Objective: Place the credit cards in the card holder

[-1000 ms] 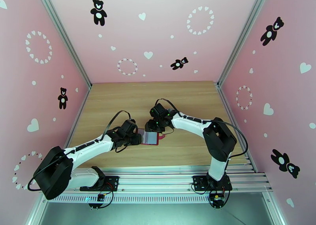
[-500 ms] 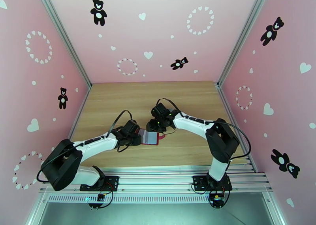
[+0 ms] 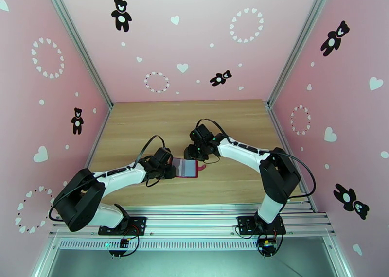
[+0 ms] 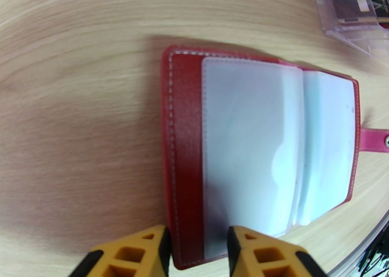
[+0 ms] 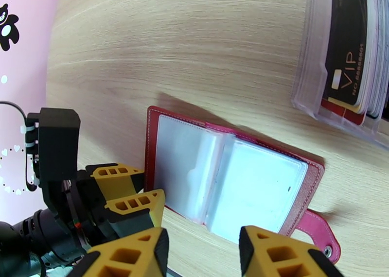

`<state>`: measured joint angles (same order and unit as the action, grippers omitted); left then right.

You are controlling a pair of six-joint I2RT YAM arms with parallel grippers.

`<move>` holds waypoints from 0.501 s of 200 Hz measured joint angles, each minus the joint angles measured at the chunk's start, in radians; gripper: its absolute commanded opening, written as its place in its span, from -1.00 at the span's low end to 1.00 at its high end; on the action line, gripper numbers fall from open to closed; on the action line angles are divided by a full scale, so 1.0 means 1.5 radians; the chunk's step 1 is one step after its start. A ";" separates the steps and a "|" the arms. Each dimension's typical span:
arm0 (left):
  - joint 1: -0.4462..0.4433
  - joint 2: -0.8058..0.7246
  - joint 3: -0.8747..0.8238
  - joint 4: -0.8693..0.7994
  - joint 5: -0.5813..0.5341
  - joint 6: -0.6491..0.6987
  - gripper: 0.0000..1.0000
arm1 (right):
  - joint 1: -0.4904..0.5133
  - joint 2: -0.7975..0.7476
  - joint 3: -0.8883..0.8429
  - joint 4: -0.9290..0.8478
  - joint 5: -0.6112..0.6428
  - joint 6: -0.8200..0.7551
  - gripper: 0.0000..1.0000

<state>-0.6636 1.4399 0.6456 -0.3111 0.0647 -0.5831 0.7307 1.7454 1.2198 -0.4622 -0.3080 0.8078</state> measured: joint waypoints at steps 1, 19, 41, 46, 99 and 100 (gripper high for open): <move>0.000 0.000 0.000 0.000 0.001 0.000 -0.21 | 0.000 0.000 0.000 -0.001 0.000 0.000 -0.09; 0.000 -0.001 0.000 -0.001 0.005 0.000 -0.19 | -0.006 -0.001 0.002 -0.016 0.008 -0.010 -0.07; 0.000 -0.009 0.000 -0.006 0.005 0.002 -0.09 | -0.020 -0.007 0.009 -0.038 0.024 -0.025 -0.05; 0.000 -0.012 0.001 -0.009 0.004 0.002 -0.08 | -0.023 -0.010 0.012 -0.044 0.028 -0.028 -0.04; 0.006 -0.045 0.027 -0.045 -0.020 0.013 0.04 | -0.039 -0.050 0.069 -0.115 0.107 -0.079 0.02; 0.007 -0.046 0.029 -0.045 -0.020 0.013 0.04 | -0.039 -0.051 0.070 -0.116 0.108 -0.079 0.02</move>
<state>-0.6537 1.3708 0.6888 -0.3786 0.0353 -0.5629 0.6724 1.6695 1.3251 -0.6357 -0.1467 0.6888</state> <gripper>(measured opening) 0.515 0.508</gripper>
